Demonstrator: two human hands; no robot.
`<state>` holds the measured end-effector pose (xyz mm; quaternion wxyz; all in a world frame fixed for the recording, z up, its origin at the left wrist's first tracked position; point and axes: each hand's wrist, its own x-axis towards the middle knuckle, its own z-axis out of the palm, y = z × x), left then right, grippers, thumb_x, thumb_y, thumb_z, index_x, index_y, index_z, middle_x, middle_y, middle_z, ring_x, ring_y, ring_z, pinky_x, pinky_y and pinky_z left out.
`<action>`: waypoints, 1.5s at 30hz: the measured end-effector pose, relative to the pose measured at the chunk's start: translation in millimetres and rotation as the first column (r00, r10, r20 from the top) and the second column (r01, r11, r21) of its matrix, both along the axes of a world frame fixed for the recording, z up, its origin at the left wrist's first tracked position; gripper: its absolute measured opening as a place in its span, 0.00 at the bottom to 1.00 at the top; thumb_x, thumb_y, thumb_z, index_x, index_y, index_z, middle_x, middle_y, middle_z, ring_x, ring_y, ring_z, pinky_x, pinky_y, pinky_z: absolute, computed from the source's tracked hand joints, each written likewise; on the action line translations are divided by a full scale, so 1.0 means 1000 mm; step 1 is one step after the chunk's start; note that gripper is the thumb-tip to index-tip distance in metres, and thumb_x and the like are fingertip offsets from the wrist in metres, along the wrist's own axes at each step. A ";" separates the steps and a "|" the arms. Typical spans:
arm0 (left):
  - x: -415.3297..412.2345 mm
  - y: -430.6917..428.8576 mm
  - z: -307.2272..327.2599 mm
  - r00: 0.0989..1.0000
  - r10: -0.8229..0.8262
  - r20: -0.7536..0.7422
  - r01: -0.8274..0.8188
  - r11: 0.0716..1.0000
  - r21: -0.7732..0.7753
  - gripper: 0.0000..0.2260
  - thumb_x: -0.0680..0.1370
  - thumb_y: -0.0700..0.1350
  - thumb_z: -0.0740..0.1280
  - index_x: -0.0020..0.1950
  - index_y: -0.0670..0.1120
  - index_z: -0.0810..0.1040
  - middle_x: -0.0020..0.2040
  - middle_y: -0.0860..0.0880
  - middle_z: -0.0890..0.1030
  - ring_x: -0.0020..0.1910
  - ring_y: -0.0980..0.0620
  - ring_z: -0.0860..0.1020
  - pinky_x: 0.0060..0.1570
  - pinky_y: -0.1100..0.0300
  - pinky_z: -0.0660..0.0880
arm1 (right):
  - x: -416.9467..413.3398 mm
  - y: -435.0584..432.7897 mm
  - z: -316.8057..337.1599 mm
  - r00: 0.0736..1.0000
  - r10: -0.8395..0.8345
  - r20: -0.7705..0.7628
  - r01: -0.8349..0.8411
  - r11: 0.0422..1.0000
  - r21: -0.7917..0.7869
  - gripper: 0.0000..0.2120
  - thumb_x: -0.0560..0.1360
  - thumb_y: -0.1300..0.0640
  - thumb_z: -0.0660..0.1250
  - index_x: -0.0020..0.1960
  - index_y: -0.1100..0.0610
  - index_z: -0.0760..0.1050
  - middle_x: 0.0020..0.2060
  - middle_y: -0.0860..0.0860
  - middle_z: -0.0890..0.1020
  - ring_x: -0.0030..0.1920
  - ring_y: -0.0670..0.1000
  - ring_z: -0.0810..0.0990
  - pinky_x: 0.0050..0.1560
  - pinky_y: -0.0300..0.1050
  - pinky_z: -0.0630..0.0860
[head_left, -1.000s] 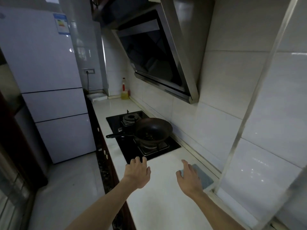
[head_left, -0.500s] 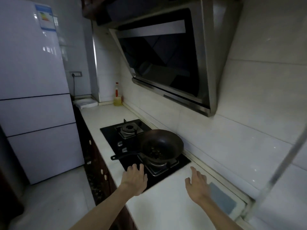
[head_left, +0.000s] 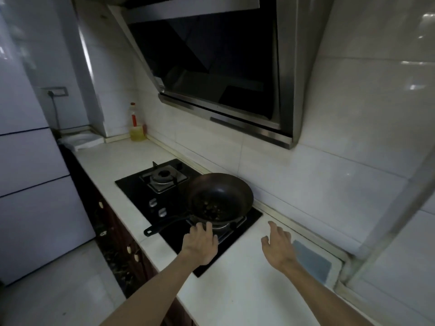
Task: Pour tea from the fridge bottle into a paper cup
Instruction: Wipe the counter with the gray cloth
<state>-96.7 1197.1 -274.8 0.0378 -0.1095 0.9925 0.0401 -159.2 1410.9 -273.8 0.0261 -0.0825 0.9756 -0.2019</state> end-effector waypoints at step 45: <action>-0.173 0.123 -0.127 0.711 -0.676 0.193 0.677 0.733 0.071 0.17 0.81 0.50 0.53 0.66 0.42 0.65 0.62 0.38 0.71 0.59 0.41 0.70 0.48 0.49 0.72 | -0.027 0.097 -0.104 0.790 -0.569 0.228 0.579 0.815 0.031 0.25 0.80 0.53 0.58 0.74 0.56 0.55 0.70 0.58 0.67 0.67 0.61 0.65 0.65 0.64 0.69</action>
